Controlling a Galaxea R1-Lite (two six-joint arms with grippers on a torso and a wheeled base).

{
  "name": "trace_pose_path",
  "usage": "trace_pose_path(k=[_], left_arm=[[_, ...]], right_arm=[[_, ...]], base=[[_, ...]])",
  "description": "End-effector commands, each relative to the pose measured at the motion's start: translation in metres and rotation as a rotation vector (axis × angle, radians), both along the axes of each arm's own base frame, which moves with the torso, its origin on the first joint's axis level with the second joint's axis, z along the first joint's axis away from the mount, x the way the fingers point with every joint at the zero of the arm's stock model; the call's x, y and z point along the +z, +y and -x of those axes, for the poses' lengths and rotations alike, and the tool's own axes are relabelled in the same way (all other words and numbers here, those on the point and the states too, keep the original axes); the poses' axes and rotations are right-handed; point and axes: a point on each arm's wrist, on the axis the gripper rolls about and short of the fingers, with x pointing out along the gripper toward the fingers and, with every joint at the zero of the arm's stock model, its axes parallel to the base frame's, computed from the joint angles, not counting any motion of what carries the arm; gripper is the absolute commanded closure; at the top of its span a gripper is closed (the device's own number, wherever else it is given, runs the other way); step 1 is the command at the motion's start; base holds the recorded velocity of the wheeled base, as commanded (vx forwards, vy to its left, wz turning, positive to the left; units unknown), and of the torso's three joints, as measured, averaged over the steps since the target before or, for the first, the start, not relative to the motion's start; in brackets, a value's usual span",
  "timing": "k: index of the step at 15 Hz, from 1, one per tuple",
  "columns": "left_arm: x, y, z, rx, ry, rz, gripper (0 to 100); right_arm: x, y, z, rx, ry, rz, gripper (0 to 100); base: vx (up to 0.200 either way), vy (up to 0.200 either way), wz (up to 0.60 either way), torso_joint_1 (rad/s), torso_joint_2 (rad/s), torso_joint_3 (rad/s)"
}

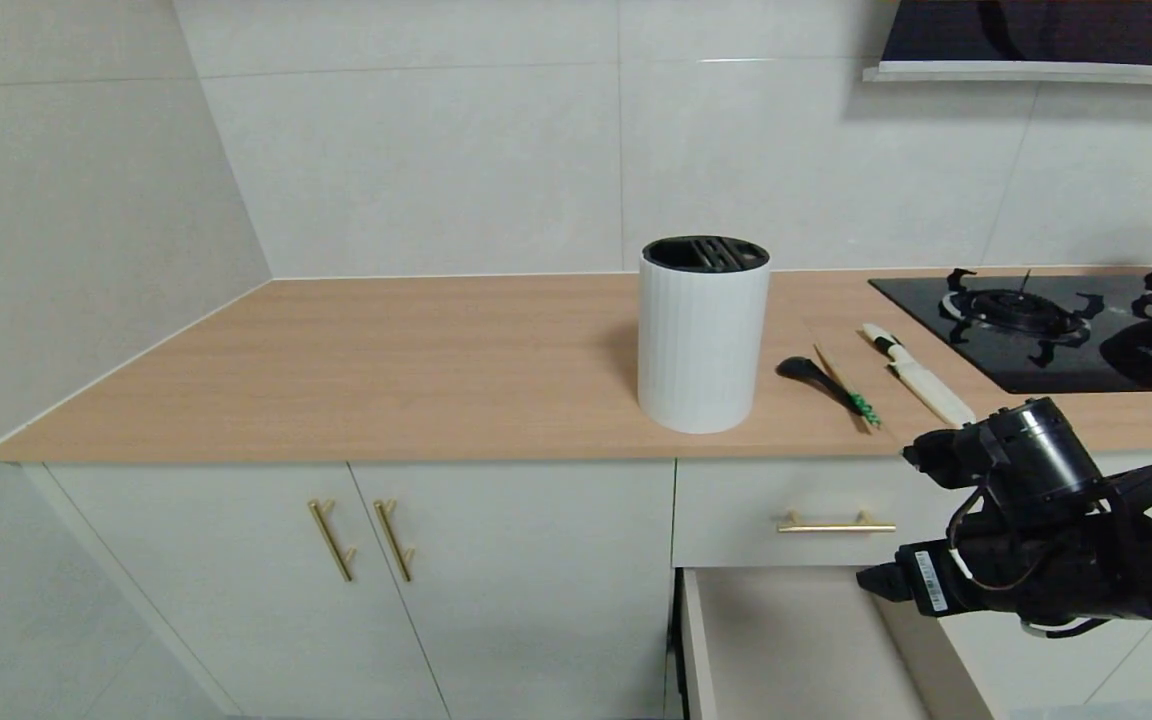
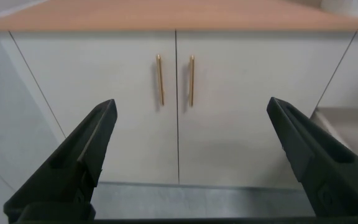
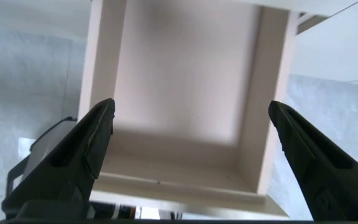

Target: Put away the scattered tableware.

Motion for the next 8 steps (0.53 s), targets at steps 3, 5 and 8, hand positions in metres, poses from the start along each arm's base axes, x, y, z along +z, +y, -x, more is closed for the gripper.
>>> trace_pose_path(k=[3, 5, 8], left_arm=[[0.000, 0.000, 0.000, 0.001, 0.002, 0.000, 0], [0.000, 0.000, 0.000, 0.001, 0.002, 0.002, 0], [0.000, 0.000, 0.000, 0.001, 0.002, 0.000, 0]], right_arm=[[0.004, 0.000, -0.001, 0.001, -0.019, -0.004, 0], [0.015, 0.002, -0.008, 0.001, -0.078, -0.022, 0], [0.065, -0.002, -0.045, 0.006, -0.264, -0.062, 0]], base=[[0.000, 0.000, 0.00, 0.204, -0.44, -0.248], [0.000, 0.000, 0.00, 0.063, -0.13, -0.071], [0.000, 0.000, 0.00, 0.012, -0.02, -0.009]])
